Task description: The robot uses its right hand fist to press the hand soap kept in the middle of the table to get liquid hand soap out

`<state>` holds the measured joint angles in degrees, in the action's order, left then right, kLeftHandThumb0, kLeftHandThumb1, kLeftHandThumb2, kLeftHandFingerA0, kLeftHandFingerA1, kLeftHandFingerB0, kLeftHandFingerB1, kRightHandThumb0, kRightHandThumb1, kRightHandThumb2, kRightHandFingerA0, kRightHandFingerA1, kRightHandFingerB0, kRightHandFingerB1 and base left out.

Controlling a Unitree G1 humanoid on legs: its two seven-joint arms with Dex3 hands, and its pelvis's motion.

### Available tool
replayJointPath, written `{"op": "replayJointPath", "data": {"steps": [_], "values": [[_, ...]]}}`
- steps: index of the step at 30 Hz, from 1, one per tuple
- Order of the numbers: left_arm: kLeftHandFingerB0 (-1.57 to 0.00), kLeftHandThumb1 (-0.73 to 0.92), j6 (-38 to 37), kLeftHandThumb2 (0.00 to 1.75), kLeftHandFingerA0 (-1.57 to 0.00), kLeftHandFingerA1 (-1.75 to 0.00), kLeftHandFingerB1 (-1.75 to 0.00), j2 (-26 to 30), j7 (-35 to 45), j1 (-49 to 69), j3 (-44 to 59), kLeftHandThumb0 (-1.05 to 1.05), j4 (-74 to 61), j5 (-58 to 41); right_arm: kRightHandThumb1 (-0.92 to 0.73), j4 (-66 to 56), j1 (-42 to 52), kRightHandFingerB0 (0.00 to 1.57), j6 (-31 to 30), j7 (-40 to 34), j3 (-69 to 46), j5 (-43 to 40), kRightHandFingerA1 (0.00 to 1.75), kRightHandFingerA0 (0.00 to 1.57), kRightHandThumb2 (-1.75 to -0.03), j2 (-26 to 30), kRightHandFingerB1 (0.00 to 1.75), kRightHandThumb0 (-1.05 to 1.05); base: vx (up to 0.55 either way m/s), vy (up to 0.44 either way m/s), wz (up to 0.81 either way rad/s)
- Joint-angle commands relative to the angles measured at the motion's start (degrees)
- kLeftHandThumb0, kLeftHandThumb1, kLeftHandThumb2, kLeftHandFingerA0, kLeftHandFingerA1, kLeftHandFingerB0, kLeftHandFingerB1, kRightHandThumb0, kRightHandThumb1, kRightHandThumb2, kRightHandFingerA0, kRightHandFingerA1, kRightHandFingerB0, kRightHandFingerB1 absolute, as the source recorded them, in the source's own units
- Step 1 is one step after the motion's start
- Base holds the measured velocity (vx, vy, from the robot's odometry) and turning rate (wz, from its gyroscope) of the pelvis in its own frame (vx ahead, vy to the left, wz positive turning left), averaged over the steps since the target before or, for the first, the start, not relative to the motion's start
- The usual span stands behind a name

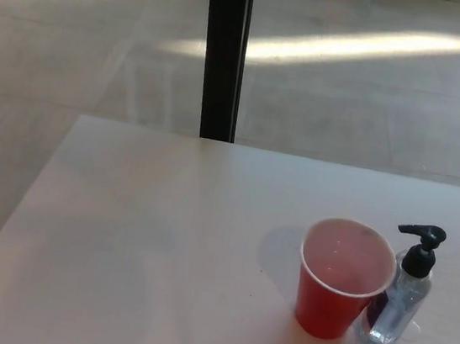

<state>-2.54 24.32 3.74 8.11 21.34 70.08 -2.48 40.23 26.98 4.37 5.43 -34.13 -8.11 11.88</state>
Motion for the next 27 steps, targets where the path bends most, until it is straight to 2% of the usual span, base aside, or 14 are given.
{"op": "replayJointPath", "data": {"steps": [1, 6, 7, 8, 11, 15, 16, 17, 18, 19, 22, 23, 24, 27], "values": [[-0.57, 0.7, -1.8, 0.61, -0.75, -0.64, -0.5, 2.3, -1.3, -1.1, 2.8, -0.54, 2.5, -3.0, -0.5, -4.2, -1.4, 0.16, -3.6, -3.8, -9.3, -11.2, 1.4, 0.68, -0.92, -0.4, 0.62, -0.61, 0.0, 0.0, 0.0], [-0.57, 0.7, -2.4, 0.61, -0.75, -0.66, -0.51, 1.9, -0.7, -1.3, 3.2, -0.56, 3.0, -3.0, -0.61, -8.7, -9.2, 0.0, -9.5, -6.9, -15.8, -15.9, 1.49, 0.66, -0.95, 3.6, 0.43, -0.66, 0.0, 0.0, 0.0], [-0.62, 0.69, -2.0, 0.61, -0.79, -0.67, -0.52, 1.8, -1.7, -1.5, 3.2, -0.56, 3.0, -2.8, -0.59, -11.5, -9.8, 0.0, -10.7, -7.5, -15.9, -15.3, 1.31, 0.21, -0.88, 4.1, 0.54, -0.77, 0.0, 0.0, 0.0], [-0.61, 0.69, -1.8, 0.61, -0.77, -0.64, -0.51, 1.8, -1.8, -1.7, 3.4, -0.56, 3.2, -2.9, -0.59, -13.8, -11.4, 0.0, -12.6, -8.2, -16.8, -16.3, 1.07, 0.09, -0.9, 4.6, 0.57, -0.75, 0.0, 0.0, 0.0], [-0.6, 0.7, -2.0, 0.61, -0.79, -0.66, -0.51, 1.9, -1.5, -1.6, 3.1, -0.57, 3.3, -2.5, -0.58, -15.6, -16.4, 0.01, -13.9, -10.3, -18.3, -16.7, 1.03, 0.21, -0.96, 6.5, 0.67, -0.68, 0.0, 0.0, 0.0], [-0.58, 0.71, -2.1, 0.61, -0.76, -0.63, -0.5, 2.0, -1.5, -1.9, 3.0, -0.55, 3.9, -2.3, -0.57, -23.9, -28.1, 0.28, -19.8, -14.7, -18.2, -16.8, 0.73, 0.95, -1.06, 12.0, 0.67, -0.64, 0.0, 0.0, 0.0], [-0.59, 0.7, -2.5, 0.61, -0.78, -0.65, -0.52, 1.9, -1.2, -1.7, 3.2, -0.55, 3.9, -2.6, -0.44, -28.4, -33.1, 0.54, -21.1, -16.8, -17.3, -17.3, 0.77, 1.12, -1.15, 12.9, 0.72, -0.65, 0.0, 0.0, 0.0], [-0.59, 0.7, -2.5, 0.61, -0.78, -0.65, -0.52, 1.9, -1.2, -1.7, 3.2, -0.55, 3.9, -2.6, -0.44, -28.6, -33.3, 0.54, -21.5, -16.8, -17.5, -17.1, 0.77, 1.12, -1.15, 12.8, 0.72, -0.65, 0.0, 0.0, 0.0], [-0.6, 0.7, -2.5, 0.61, -0.77, -0.65, -0.52, 1.9, -1.3, -1.6, 3.1, -0.55, 3.7, -2.5, -0.35, -31.6, -36.2, 0.87, -22.5, -16.4, -16.9, -18.9, 0.82, 1.28, -1.15, 13.3, 0.57, -0.48, 0.0, 0.0, 0.0], [-0.6, 0.7, -2.5, 0.61, -0.77, -0.65, -0.52, 1.8, -1.4, -1.6, 3.0, -0.55, 3.7, -2.4, -0.35, -33.0, -37.5, 0.87, -23.3, -16.2, -16.9, -19.5, 0.82, 1.28, -1.15, 13.5, 0.57, -0.48, 0.0, 0.0, 0.0], [-0.6, 0.7, -2.5, 0.61, -0.79, -0.65, -0.51, 1.7, -1.6, -1.4, 2.9, -0.56, 3.5, -2.4, -0.53, -38.4, -42.2, 0.89, -27.1, -16.1, -14.2, -19.7, 1.48, 0.95, -0.97, 14.7, 0.91, -0.18, 0.0, 0.0, 0.0], [-0.6, 0.7, -2.5, 0.61, -0.79, -0.65, -0.51, 1.7, -1.9, -1.4, 2.7, -0.56, 3.4, -2.2, -0.53, -39.9, -43.3, 0.89, -28.1, -15.7, -13.5, -20.1, 1.48, 0.95, -0.97, 14.7, 0.91, -0.18, 0.0, 0.0, 0.0], [-0.63, 0.7, -2.5, 0.61, -0.81, -0.67, -0.53, 1.7, -2.4, -1.5, 2.6, -0.55, 3.5, -2.0, -0.63, -42.3, -47.2, 0.74, -28.5, -17.3, -10.7, -19.2, 1.75, 0.82, -0.94, 13.6, 1.31, -0.05, 0.0, 0.0, 0.0], [-0.61, 0.71, -2.8, 0.61, -0.77, -0.64, -0.52, 1.6, -1.9, -1.2, 2.6, -0.56, 3.4, -2.1, -0.72, -43.5, -52.4, 0.63, -29.0, -17.0, -7.4, -19.9, 1.75, 0.84, -1.02, 11.4, 1.45, 0.0, 0.0, 0.0, 0.0]]}}
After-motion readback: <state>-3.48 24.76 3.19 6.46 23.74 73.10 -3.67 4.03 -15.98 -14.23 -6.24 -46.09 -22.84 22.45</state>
